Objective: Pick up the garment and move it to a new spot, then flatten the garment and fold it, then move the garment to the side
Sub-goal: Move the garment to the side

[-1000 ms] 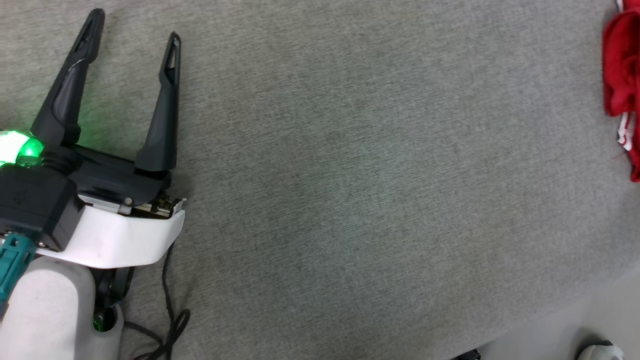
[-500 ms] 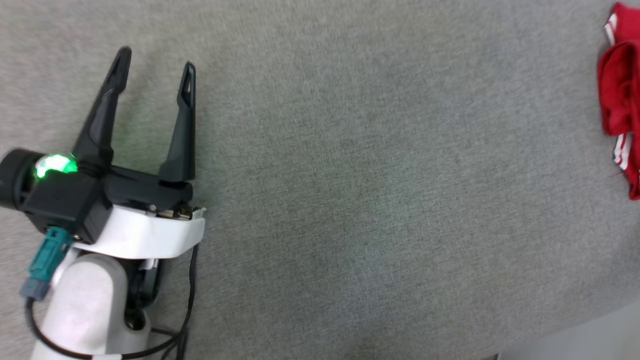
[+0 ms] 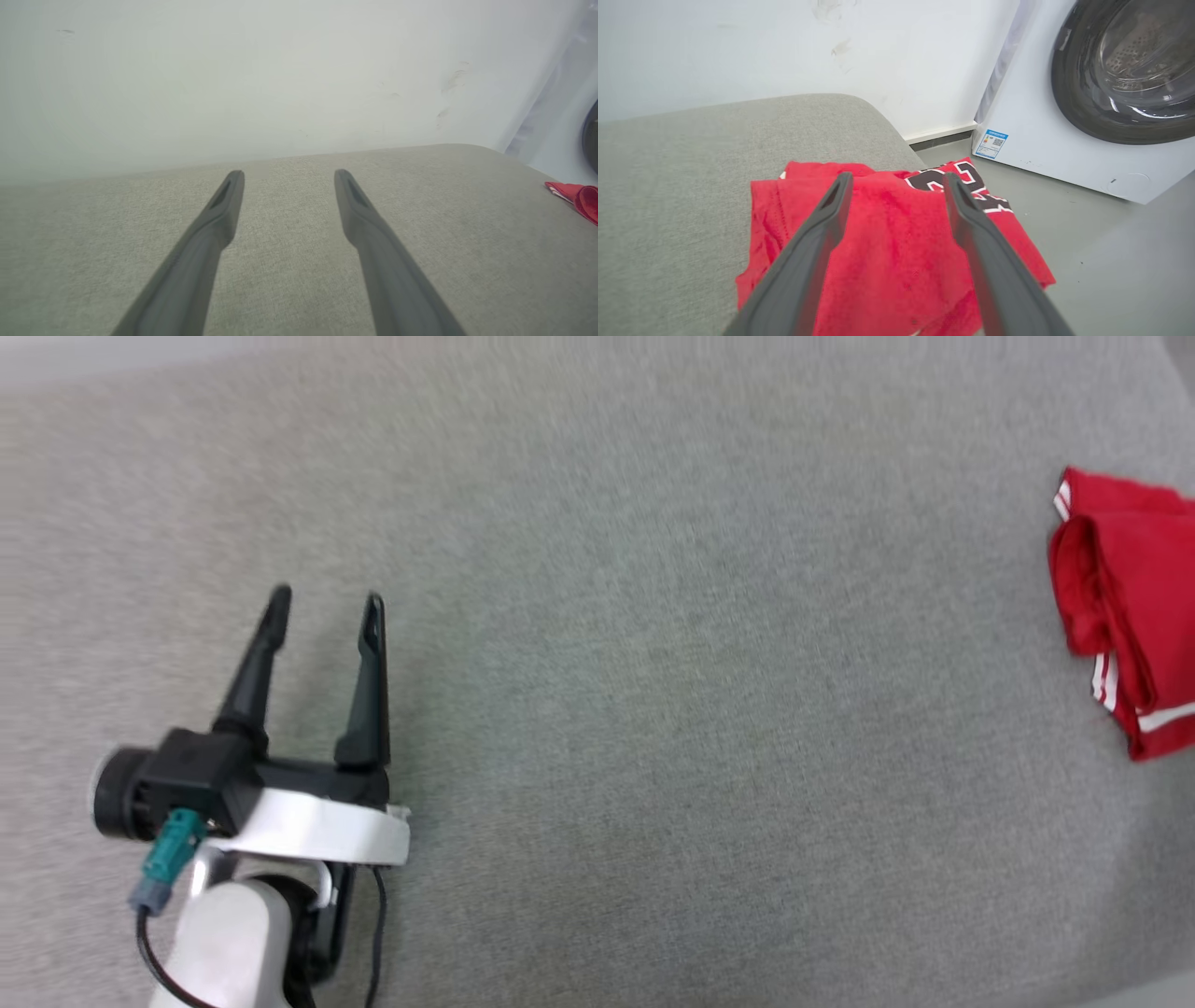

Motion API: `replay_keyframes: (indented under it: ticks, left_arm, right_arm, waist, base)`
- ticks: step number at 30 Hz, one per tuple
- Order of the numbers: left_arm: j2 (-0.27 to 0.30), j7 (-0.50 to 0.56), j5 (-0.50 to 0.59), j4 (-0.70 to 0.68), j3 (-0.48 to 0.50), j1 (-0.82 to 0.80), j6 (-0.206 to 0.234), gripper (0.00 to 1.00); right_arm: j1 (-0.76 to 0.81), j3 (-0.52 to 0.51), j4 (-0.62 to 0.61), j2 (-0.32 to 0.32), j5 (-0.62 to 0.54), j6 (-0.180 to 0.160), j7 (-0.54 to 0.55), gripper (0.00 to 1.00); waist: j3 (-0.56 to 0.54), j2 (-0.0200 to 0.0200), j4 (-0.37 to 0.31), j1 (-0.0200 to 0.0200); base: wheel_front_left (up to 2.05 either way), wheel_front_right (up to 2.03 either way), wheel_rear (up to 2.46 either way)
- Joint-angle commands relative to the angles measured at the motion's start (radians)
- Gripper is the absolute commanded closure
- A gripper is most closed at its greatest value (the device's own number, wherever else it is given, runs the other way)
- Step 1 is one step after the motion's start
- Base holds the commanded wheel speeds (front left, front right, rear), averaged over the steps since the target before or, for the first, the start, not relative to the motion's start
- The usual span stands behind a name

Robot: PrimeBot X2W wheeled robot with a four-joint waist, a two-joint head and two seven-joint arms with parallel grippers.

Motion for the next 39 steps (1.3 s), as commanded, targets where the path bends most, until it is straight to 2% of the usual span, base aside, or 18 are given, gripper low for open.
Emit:
replay_keyframes:
  ticks: [1,11,18,23,28,39]
  left_arm:
    - [-0.005,-0.009,-0.005,0.011,-0.001,0.014,0.004,0.0]
    - [-0.04,-0.043,-0.039,0.13,0.01,0.099,0.02,0.0]
    - [-0.055,-0.053,-0.047,0.195,0.031,0.142,0.03,0.0]
    - [-0.047,-0.057,-0.04,0.224,0.039,0.166,0.031,0.0]
    - [-0.036,-0.058,-0.031,0.235,0.036,0.199,0.025,0.0]
    - [-0.027,-0.059,-0.035,0.232,0.03,0.278,0.021,0.0]
  right_arm:
    - [0.03,0.006,-0.021,0.013,0.008,-0.001,-0.006,0.0]
    - [0.269,0.08,-0.327,0.185,-0.019,-0.001,0.004,0.0]
    - [0.434,0.138,-0.591,0.293,-0.059,-0.001,0.102,0.0]
    - [0.537,0.171,-0.753,0.32,-0.064,-0.001,0.177,0.0]
    - [0.628,0.188,-0.867,0.333,-0.066,-0.001,0.232,0.0]
    - [0.772,0.184,-0.988,0.337,-0.046,-0.001,0.3,0.0]
  waist:
    - [-0.052,0.0,0.029,0.0002]
    - [-0.177,0.0,0.1,0.0002]
    - [-0.256,0.0,0.167,0.0002]
    - [-0.31,0.0,0.213,0.0002]
    - [-0.36,0.0,0.23,0.0002]
    - [-0.428,0.0,0.216,0.0002]
  base:
    - [0.0,0.0,0.0]
    - [0.0,0.0,0.0]
    - [0.0,0.0,0.0]
    - [0.0,0.0,0.0]
    - [0.0,0.0,0.0]
    - [0.0,0.0,0.0]
